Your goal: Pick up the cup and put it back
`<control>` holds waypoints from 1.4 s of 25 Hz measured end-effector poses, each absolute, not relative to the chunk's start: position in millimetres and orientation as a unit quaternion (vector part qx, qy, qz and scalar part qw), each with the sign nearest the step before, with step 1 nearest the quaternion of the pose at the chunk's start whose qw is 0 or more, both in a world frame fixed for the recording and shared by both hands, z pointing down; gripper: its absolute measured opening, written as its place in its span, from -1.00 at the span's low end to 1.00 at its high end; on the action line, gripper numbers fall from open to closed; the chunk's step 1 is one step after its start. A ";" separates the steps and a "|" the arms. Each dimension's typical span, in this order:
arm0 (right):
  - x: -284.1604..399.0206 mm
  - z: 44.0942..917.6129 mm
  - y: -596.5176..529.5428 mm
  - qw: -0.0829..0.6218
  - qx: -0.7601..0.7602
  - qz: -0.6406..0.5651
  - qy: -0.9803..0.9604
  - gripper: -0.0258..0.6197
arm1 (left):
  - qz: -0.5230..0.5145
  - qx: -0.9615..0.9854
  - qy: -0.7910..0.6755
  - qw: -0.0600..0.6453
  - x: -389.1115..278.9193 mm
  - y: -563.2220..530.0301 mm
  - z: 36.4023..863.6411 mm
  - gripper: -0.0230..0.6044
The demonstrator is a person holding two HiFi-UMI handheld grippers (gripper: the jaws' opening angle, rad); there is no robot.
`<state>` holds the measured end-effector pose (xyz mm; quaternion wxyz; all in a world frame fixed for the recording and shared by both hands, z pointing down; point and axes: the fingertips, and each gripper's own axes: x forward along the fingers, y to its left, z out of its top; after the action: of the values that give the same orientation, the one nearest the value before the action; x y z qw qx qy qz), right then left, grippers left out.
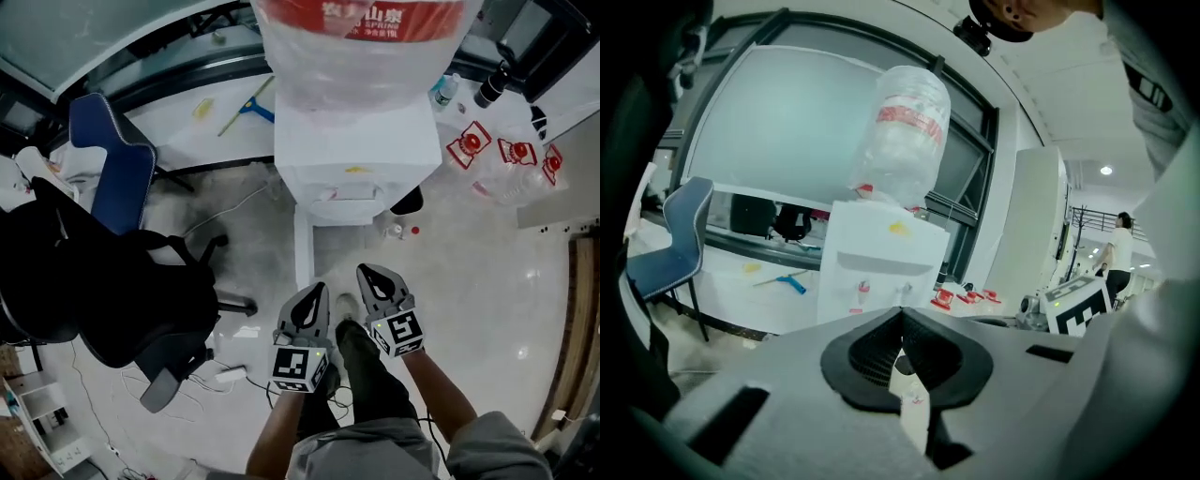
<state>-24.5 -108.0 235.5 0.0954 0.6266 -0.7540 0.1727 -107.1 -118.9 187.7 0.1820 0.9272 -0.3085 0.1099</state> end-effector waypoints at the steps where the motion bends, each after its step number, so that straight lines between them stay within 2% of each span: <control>1: -23.8 253.6 -110.9 0.096 0.631 0.169 -0.751 -0.89 | 0.106 0.928 -0.305 0.184 -103.3 -121.0 203.6 -0.90; 10: 8.0 391.4 -118.1 0.096 0.666 0.162 -0.722 -0.89 | 0.097 0.941 -0.275 0.170 -73.9 -125.9 333.7 -0.90; 18: 21.9 487.3 -130.6 0.108 0.662 0.153 -0.726 -0.88 | 0.052 0.944 -0.282 0.164 -57.4 -137.4 404.1 -0.90; 26: 35.7 578.2 -152.9 0.088 0.657 0.126 -0.738 -0.88 | 0.043 0.948 -0.281 0.141 -25.9 -141.7 497.5 -0.90; 35: 39.0 653.1 -154.2 0.075 0.655 0.104 -0.745 -0.88 | 0.030 0.946 -0.295 0.131 -19.1 -144.8 570.1 -0.90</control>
<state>39.0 -154.2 653.1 0.0753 0.6546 -0.7451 0.1035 -19.1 -144.8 570.1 0.1312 0.9459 -0.2953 0.0299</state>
